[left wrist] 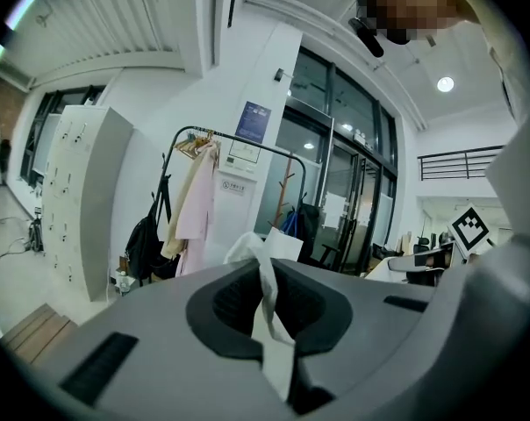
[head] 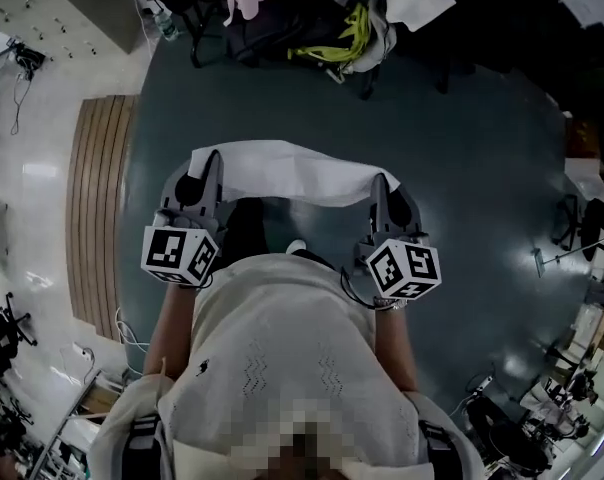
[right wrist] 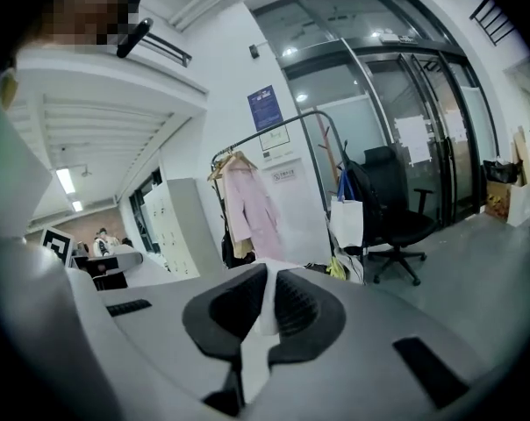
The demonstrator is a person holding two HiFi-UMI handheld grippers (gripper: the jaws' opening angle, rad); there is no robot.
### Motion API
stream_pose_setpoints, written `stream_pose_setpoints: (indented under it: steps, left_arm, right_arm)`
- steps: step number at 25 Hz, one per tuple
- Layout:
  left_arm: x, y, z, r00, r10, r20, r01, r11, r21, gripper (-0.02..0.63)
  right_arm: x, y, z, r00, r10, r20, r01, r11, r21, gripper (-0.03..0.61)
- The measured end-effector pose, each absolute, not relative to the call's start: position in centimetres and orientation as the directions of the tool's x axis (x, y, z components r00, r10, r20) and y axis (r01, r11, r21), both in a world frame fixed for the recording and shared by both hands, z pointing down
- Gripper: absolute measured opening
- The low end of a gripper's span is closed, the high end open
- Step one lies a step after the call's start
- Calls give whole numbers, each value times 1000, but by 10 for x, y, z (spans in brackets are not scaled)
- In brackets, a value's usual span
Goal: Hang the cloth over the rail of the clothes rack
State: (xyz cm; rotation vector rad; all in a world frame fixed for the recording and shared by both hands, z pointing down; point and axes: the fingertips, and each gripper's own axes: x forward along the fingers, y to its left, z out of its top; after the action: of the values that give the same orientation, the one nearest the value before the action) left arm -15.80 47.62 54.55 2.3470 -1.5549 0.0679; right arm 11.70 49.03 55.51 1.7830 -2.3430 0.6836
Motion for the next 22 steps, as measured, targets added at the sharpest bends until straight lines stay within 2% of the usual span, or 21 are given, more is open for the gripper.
stream_pose_setpoints:
  steps: [9, 14, 22]
  left_arm:
    - [-199, 307, 524, 564, -807, 175, -820, -523, 233, 25]
    - [-221, 264, 531, 568, -804, 178, -816, -522, 249, 25]
    - [-213, 212, 546, 568, -793, 218, -818, -518, 249, 25]
  right_arm:
    - [78, 363, 527, -131, -934, 331, -967, 47, -249, 21]
    - [56, 335, 537, -119, -926, 359, -965, 22, -262, 21]
    - [62, 273, 556, -128, -916, 379, -959, 17, -283, 21]
